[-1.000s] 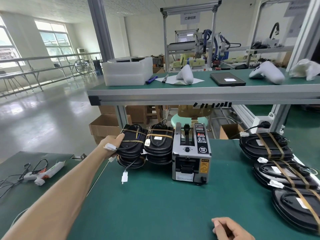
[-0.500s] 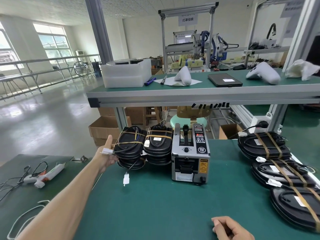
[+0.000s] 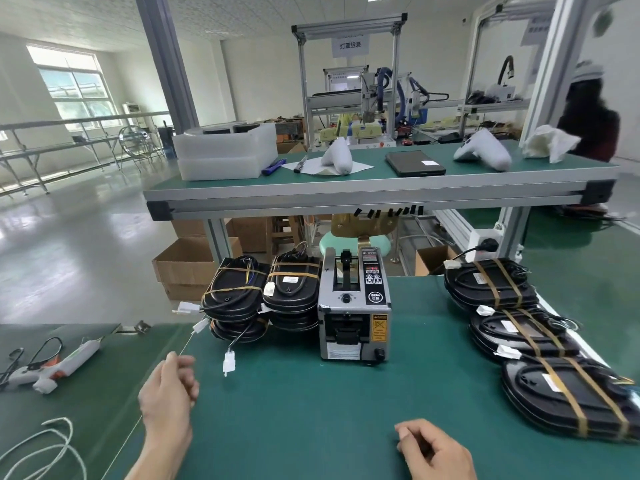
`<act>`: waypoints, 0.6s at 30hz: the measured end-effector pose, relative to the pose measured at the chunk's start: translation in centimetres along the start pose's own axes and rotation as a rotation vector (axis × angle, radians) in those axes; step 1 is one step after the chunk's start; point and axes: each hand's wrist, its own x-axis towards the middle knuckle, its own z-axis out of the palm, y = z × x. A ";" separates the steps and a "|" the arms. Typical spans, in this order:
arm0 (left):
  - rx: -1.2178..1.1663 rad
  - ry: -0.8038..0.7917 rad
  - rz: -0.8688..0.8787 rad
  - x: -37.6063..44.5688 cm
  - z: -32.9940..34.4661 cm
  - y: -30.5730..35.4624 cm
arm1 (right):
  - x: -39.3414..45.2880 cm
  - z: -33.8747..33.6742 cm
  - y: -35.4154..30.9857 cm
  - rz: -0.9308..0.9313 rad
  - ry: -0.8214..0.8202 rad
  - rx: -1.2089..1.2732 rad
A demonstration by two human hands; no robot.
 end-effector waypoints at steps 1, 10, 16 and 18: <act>0.025 -0.032 -0.014 -2.1 -0.3 -0.8 | 0.0 -0.1 0.0 0.007 -0.013 0.004; 0.412 -0.483 0.684 -15.2 0.7 -0.6 | 0.0 -0.6 0.2 0.073 -0.110 0.002; 0.545 -0.473 0.591 -13.9 0.6 -3.5 | -0.5 -1.1 -0.1 0.055 -0.114 -0.002; 0.585 -0.485 0.542 -13.4 0.3 -4.5 | -0.8 -1.4 -0.3 0.040 -0.129 -0.014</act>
